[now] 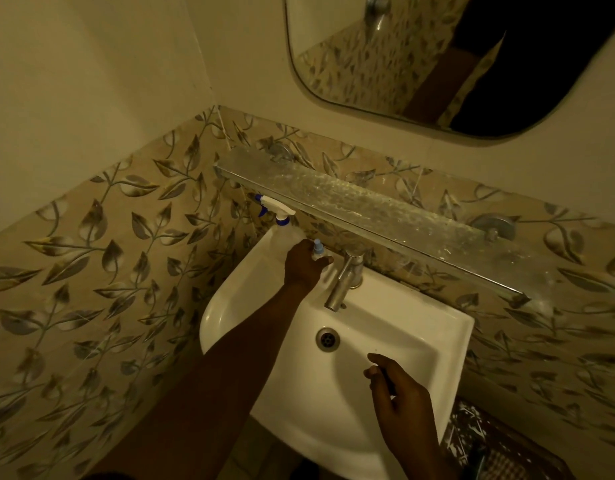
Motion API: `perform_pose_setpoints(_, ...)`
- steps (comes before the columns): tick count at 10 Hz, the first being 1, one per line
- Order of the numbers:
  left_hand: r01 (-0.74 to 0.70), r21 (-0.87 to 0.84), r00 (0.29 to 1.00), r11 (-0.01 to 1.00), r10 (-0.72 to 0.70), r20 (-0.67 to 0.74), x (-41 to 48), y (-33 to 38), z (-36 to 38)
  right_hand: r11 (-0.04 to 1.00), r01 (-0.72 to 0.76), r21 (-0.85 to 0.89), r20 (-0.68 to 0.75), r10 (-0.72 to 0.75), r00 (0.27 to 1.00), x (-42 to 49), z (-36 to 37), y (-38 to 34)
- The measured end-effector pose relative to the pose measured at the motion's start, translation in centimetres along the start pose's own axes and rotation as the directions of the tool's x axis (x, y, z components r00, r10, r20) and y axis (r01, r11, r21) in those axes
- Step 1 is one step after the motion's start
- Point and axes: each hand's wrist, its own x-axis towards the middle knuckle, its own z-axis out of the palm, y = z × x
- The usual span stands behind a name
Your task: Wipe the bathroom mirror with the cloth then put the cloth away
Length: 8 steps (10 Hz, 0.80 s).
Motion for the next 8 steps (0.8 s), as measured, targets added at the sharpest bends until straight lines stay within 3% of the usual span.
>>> perform_pose_setpoints(5,0.035,0.021,0.999,0.999,-0.036,0.009,-1.3,0.2,-1.1,0.999,0.0,-0.051,-0.025,-0.001,1.0,0.6,-1.5,-0.2)
perform_pose_setpoints(7,-0.007,0.041,0.999,0.999,0.01,-0.052,-3.8,0.6,-2.5,0.994,0.01,-0.107,-0.082,-0.019,0.996,0.9,-3.3,-1.7)
perform_pose_setpoints(8,-0.068,0.057,0.987,0.996,0.076,-0.139,-6.2,0.6,-2.9,0.981,0.109,-0.16,-0.141,-0.132,0.981,1.0,-4.3,-2.6)
